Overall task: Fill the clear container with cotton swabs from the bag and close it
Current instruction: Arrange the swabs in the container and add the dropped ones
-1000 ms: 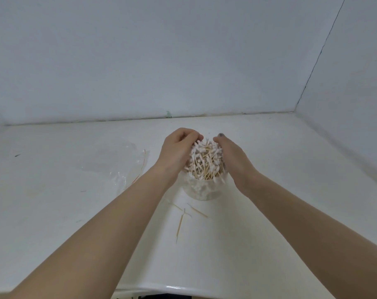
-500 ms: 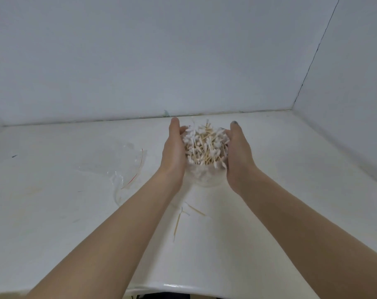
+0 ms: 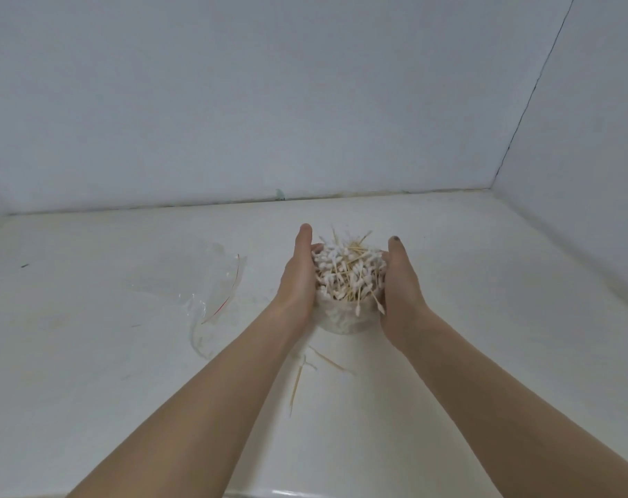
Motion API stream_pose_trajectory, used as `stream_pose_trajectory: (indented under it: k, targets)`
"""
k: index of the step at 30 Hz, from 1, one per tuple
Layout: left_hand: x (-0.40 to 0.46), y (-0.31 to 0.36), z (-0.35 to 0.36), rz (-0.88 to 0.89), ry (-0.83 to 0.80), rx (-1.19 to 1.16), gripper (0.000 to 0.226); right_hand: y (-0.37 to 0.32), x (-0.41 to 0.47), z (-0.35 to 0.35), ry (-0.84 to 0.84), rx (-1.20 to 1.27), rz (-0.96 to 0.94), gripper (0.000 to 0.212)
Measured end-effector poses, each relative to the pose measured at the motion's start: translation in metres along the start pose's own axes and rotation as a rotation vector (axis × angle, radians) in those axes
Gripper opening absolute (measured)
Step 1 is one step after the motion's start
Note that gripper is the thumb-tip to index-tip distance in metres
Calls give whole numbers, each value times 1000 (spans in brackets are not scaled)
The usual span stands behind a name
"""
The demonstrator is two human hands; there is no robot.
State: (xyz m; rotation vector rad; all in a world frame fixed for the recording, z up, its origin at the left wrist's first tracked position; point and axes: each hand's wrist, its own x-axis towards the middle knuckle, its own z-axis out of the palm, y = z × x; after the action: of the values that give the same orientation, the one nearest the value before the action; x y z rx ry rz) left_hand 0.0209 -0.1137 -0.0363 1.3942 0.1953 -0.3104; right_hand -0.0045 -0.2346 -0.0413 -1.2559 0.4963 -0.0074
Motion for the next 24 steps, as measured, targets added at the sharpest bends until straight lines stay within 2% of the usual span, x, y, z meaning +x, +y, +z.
stream_pose_trajectory:
  k: [3, 5, 7, 10, 12, 15, 19, 24]
  targets:
    - [0, 1, -1, 64, -13, 37, 50, -3, 0, -2, -24, 7, 4, 60]
    - [-5, 3, -4, 185, 63, 147, 43, -3, -1, -9, 7, -20, -33, 51]
    - [-8, -1, -17, 397, 151, 290, 51, -2, -3, -19, 111, -143, -119, 42]
    - [-26, -8, -29, 702, 51, 545, 63, 2, -10, -36, 225, -235, -251, 32]
    - [-34, -11, -30, 826, 3, 779, 62, 2, -16, -42, 184, -244, -295, 22]
    - [-33, -12, -28, 1043, 16, 1110, 49, -3, -28, -40, 84, -278, -296, 12]
    - [-25, -14, -31, 1186, -5, 1273, 30, -7, -40, -38, -9, -434, -289, 12]
    - [-26, -8, -31, 1187, -48, 1354, 25, -12, -49, -39, -8, -526, -267, 30]
